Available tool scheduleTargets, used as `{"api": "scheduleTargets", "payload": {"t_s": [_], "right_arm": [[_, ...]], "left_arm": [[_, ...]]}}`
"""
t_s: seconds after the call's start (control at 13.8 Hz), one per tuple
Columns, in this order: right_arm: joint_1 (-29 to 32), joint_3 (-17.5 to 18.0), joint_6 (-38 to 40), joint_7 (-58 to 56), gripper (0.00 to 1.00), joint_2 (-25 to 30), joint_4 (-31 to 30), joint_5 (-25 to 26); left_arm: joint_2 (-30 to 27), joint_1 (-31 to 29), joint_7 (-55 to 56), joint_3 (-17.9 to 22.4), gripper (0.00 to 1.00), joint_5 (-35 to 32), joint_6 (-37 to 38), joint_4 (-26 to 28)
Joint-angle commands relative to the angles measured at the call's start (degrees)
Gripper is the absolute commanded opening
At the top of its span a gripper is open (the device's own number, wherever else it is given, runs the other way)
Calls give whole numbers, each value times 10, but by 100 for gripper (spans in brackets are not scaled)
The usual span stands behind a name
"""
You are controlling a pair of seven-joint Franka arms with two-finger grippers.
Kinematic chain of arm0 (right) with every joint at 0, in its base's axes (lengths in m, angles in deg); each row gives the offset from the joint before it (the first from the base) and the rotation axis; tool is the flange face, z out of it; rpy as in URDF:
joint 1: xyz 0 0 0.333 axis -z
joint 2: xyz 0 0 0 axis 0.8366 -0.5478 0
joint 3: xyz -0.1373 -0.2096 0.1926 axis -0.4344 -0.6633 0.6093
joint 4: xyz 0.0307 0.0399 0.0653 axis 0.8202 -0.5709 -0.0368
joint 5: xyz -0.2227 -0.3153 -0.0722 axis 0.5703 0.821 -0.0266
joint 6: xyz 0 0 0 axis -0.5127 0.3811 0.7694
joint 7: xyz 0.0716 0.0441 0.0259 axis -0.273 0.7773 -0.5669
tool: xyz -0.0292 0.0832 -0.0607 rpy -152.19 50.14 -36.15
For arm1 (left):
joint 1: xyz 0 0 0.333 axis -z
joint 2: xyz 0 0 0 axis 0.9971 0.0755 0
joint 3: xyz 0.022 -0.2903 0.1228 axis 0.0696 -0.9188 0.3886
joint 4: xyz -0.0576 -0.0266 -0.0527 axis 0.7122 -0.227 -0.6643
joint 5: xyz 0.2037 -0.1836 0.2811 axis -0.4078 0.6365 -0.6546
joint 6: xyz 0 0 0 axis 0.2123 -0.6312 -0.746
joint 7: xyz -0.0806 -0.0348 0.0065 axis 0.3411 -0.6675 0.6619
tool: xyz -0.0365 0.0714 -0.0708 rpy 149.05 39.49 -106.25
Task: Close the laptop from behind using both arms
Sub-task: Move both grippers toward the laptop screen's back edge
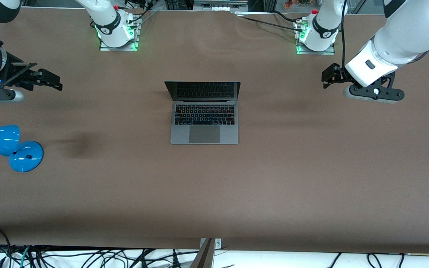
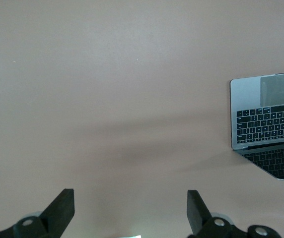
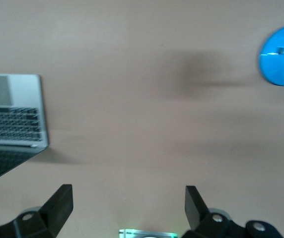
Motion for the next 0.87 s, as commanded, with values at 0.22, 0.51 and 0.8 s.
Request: {"api": "scheduleTargets", "payload": {"t_s": [0.22,0.51,0.8], "right_arm": [[7,94,-11,-10,100,-7,-12,-51],[4,183,-42,138,100,-18,-11,-50],[-50,204,-46,248,96,-37,-12,-49]], "left_arm": [[3,-1,37,-12,100,15,-16,1],[4,-1,88,-42,100,15,-17,1],[5,-1,160,-77,100,17,-17,9]]}}
